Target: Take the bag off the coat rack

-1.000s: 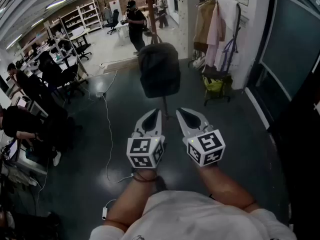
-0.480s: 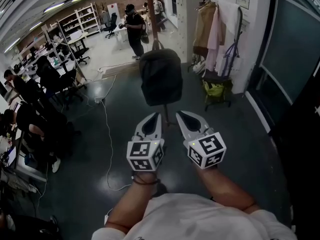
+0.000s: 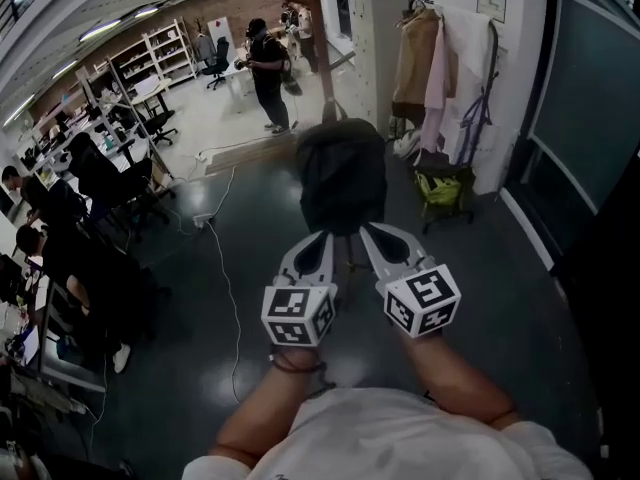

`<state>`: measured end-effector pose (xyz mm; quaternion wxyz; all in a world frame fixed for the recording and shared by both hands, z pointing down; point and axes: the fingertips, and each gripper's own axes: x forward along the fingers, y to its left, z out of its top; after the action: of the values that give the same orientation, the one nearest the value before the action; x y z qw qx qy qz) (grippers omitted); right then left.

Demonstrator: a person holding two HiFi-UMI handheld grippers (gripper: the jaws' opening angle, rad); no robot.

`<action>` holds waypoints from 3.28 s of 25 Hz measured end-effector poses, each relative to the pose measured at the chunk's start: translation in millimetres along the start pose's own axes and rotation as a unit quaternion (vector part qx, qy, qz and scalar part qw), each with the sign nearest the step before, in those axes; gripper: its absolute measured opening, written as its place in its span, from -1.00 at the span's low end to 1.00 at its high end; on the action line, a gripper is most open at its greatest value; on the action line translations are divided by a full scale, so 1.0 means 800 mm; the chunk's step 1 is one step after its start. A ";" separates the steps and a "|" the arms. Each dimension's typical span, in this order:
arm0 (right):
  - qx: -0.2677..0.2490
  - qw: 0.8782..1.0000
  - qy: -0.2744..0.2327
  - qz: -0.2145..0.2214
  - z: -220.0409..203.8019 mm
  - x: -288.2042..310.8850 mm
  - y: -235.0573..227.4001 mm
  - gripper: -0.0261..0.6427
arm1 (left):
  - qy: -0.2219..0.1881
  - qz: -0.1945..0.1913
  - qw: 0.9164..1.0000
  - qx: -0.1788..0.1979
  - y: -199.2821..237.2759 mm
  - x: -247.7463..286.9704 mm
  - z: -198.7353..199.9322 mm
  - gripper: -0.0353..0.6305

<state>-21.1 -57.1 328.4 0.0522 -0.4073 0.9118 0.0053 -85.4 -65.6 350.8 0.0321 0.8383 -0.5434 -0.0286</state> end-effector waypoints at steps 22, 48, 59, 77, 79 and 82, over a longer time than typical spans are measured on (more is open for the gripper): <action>-0.006 1.000 0.009 -0.021 -0.028 0.222 -0.167 -0.91 | 0.011 -0.002 1.000 0.009 0.160 0.195 0.004 -0.88; -0.104 0.984 0.119 0.084 -0.075 0.532 -0.405 -0.73 | -0.009 0.059 0.998 -0.001 0.269 0.498 0.018 -0.87; -0.115 0.978 0.154 0.085 -0.102 0.584 -0.413 -0.75 | -0.011 0.031 0.999 -0.011 0.318 0.548 0.027 -0.87; -0.132 0.986 0.072 0.067 -0.035 0.522 -0.389 -0.84 | -0.039 0.038 0.998 -0.002 0.309 0.503 0.060 -0.87; -0.128 0.988 0.061 0.067 -0.022 0.508 -0.384 -0.84 | -0.045 0.047 0.998 -0.001 0.309 0.487 0.069 -0.87; -0.113 0.991 0.046 0.063 -0.009 0.487 -0.387 -0.84 | -0.054 0.055 0.997 0.003 0.298 0.470 0.081 -0.87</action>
<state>-49.6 -553.5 307.2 -0.0361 -0.3522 0.9306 0.0925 -154.2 -507.6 301.9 0.0017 0.8047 -0.5895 -0.0701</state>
